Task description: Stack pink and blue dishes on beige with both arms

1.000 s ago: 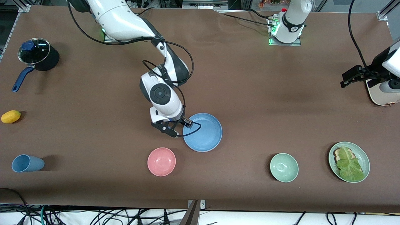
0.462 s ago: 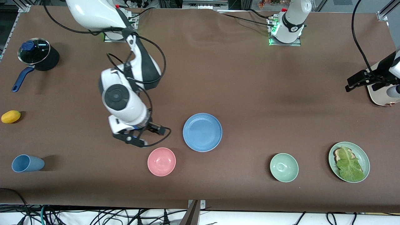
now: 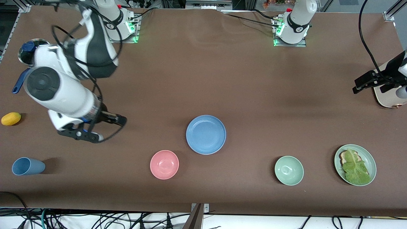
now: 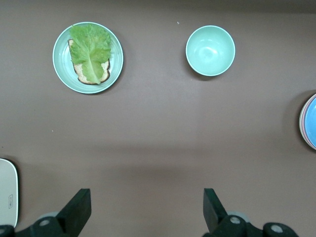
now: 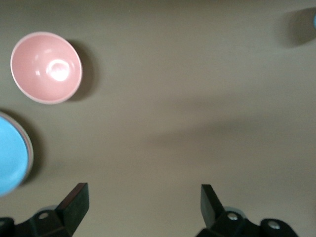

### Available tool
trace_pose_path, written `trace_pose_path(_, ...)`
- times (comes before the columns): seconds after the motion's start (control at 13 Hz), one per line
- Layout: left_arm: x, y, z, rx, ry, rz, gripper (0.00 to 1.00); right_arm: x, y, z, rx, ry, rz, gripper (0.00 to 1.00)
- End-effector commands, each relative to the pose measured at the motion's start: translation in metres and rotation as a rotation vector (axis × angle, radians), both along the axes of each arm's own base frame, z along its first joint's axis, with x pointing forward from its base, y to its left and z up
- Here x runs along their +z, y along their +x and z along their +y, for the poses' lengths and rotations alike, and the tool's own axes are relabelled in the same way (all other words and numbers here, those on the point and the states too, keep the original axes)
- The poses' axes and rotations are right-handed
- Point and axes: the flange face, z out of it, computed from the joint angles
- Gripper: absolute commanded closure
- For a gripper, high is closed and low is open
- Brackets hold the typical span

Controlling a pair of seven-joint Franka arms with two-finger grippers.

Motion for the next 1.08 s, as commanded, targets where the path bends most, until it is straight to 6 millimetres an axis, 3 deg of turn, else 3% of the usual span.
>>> trace_pose_path(0.0, 0.006, 0.005, -0.007, -0.022, -0.022, -0.01, 0.0, 0.028, -0.025, -0.043, 0.127, 0.049, 0.034, 0.0)
trace_pose_path(0.08, 0.007, 0.005, -0.005, -0.019, -0.023, -0.012, 0.0, 0.038, -0.032, -0.067, 0.139, 0.073, 0.031, 0.0)
trace_pose_path(0.23, 0.008, 0.005, -0.005, -0.019, -0.018, -0.013, 0.0, 0.045, -0.067, -0.087, 0.144, 0.115, 0.052, 0.0)
trace_pose_path(0.62, 0.008, 0.005, -0.005, -0.019, -0.021, -0.013, 0.0, 0.056, -0.127, -0.104, 0.162, 0.095, 0.016, 0.0)
trace_pose_path(0.85, 0.009, 0.005, -0.005, -0.019, -0.024, -0.015, 0.0, 0.067, -0.13, -0.086, 0.203, 0.095, 0.03, 0.0)
trace_pose_path(1.0, 0.008, 0.006, -0.009, -0.025, -0.026, -0.013, 0.0, 0.075, -0.123, -0.09, 0.209, 0.106, 0.05, 0.0)
